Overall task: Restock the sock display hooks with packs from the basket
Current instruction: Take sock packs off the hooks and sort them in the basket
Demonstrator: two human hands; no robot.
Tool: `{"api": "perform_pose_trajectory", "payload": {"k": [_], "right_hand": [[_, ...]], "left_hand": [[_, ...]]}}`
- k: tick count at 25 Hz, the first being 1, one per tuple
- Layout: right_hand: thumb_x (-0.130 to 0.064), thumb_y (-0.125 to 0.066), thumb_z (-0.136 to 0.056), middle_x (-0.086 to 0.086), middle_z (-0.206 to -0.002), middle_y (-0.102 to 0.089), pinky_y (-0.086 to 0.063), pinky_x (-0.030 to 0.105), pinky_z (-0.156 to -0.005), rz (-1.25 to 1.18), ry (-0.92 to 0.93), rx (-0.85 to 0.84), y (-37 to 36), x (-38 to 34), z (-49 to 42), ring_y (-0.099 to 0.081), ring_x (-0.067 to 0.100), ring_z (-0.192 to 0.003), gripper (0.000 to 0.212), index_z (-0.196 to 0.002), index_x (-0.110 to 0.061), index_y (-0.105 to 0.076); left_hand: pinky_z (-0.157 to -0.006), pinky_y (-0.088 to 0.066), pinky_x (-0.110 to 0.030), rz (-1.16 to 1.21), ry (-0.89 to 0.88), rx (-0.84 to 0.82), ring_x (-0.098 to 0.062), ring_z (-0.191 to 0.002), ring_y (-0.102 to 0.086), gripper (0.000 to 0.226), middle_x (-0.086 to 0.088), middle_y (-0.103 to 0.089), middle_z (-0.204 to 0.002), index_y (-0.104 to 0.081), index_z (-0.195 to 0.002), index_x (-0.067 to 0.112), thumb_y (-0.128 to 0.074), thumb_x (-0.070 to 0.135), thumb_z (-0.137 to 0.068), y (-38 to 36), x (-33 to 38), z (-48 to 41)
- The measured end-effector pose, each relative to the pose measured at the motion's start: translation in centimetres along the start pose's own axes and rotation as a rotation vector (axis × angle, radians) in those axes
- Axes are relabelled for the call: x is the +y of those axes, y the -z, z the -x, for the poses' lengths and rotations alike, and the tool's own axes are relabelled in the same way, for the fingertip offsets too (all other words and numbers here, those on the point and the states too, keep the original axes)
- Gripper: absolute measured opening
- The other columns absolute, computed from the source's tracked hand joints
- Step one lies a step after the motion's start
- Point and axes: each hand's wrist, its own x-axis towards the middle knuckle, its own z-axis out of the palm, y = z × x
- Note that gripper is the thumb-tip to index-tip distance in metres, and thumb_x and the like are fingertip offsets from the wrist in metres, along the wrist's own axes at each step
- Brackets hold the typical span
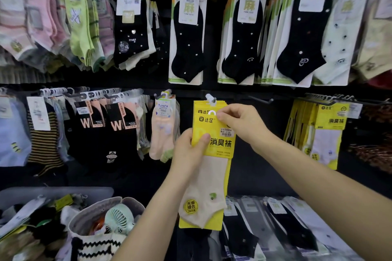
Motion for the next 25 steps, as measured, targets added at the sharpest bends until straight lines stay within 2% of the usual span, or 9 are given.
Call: {"api": "perform_pose_trajectory", "payload": {"k": [4,6,9,11,15,19,21,22,25], "right_hand": [[-0.022,-0.066,-0.086,0.0,-0.086,-0.068,-0.049,0.016,-0.061,0.04,-0.071,-0.087,1.0,0.1,-0.4,-0.064,0.01,-0.077,0.011,-0.076,-0.02,-0.066],[-0.023,-0.066,-0.086,-0.001,-0.085,-0.068,-0.049,0.016,-0.059,0.047,-0.092,-0.08,1.2,0.2,-0.7,-0.063,0.009,-0.075,0.011,-0.076,-0.019,-0.066],[-0.02,-0.066,-0.086,-0.005,-0.081,-0.065,-0.045,0.019,-0.059,0.046,-0.119,0.037,1.4,0.4,-1.7,-0.06,0.009,-0.076,0.014,-0.072,-0.022,-0.066],[-0.02,-0.065,-0.086,-0.005,-0.083,-0.065,-0.046,0.022,-0.062,0.03,-0.142,0.124,1.5,0.4,-2.7,-0.06,0.012,-0.081,0.016,-0.071,-0.023,-0.066],[-0.022,-0.065,-0.086,-0.004,-0.082,-0.064,-0.055,0.036,-0.078,0.074,-0.096,0.165,0.8,-0.1,-4.8,-0.063,0.019,-0.09,0.019,-0.068,-0.026,-0.065],[-0.029,-0.065,-0.086,-0.008,-0.081,-0.064,-0.054,0.035,-0.076,0.227,-0.054,0.136,-0.4,-0.1,-5.7,-0.062,0.014,-0.086,0.014,-0.072,-0.029,-0.065],[-0.033,-0.064,-0.086,-0.008,-0.085,-0.064,-0.052,0.033,-0.074,0.291,-0.059,0.154,-0.6,0.8,-5.5,-0.061,0.014,-0.088,0.008,-0.079,-0.028,-0.066],[-0.034,-0.064,-0.085,-0.005,-0.093,-0.064,-0.051,0.033,-0.077,0.313,-0.058,0.17,-0.7,1.4,-5.3,-0.059,0.015,-0.092,0.009,-0.089,-0.026,-0.066],[-0.036,-0.067,-0.083,0.004,-0.12,-0.055,-0.048,0.037,-0.092,0.234,-0.117,0.196,-0.9,3.6,-3.7,-0.054,0.019,-0.108,0.05,-0.126,-0.017,-0.049]], "left_hand": [[-0.068,-0.053,-0.022,0.009,-0.01,-0.033,-0.008,-0.076,-0.065,0.015,0.007,-0.067,-0.083,-0.057,-0.08,0.026,-0.058,0.015,-0.091,-1.1,-0.6,0.0],[-0.07,-0.053,-0.026,-0.014,-0.004,-0.024,-0.01,-0.077,-0.065,0.016,0.006,-0.067,-0.082,-0.057,-0.078,0.027,-0.058,0.016,-0.091,-1.4,-1.0,-0.2],[-0.076,-0.053,-0.037,-0.027,0.011,-0.014,-0.018,-0.083,-0.066,0.015,0.002,-0.067,-0.084,-0.057,-0.078,0.026,-0.059,0.017,-0.09,-1.5,-1.5,-0.4],[-0.078,-0.052,-0.038,-0.025,0.04,0.001,-0.018,-0.085,-0.066,0.014,0.001,-0.068,-0.087,-0.057,-0.08,0.027,-0.059,0.018,-0.09,-1.5,-2.1,-0.5],[-0.074,-0.051,-0.027,-0.024,0.104,0.095,-0.01,-0.085,-0.062,0.004,0.005,-0.066,-0.089,-0.061,-0.087,0.023,-0.058,0.022,-0.09,-1.1,-3.2,-0.9],[-0.063,-0.043,-0.013,-0.08,0.104,0.191,-0.004,-0.083,-0.058,0.009,0.01,-0.062,-0.089,-0.059,-0.093,0.019,-0.06,0.025,-0.088,-0.6,-3.9,-1.3],[-0.065,-0.044,-0.016,-0.081,0.131,0.21,-0.004,-0.087,-0.057,0.017,0.007,-0.06,-0.098,-0.054,-0.1,0.02,-0.061,0.025,-0.086,-0.5,-4.2,-1.3],[-0.068,-0.045,-0.019,-0.074,0.157,0.208,-0.005,-0.09,-0.057,0.024,0.004,-0.06,-0.105,-0.051,-0.106,0.019,-0.061,0.026,-0.086,-0.5,-4.3,-1.4],[-0.093,-0.048,-0.036,-0.097,0.198,0.123,-0.016,-0.115,-0.053,0.047,-0.001,-0.053,-0.129,-0.04,-0.132,0.017,-0.055,0.025,-0.088,-0.8,-4.8,-1.6]]}}
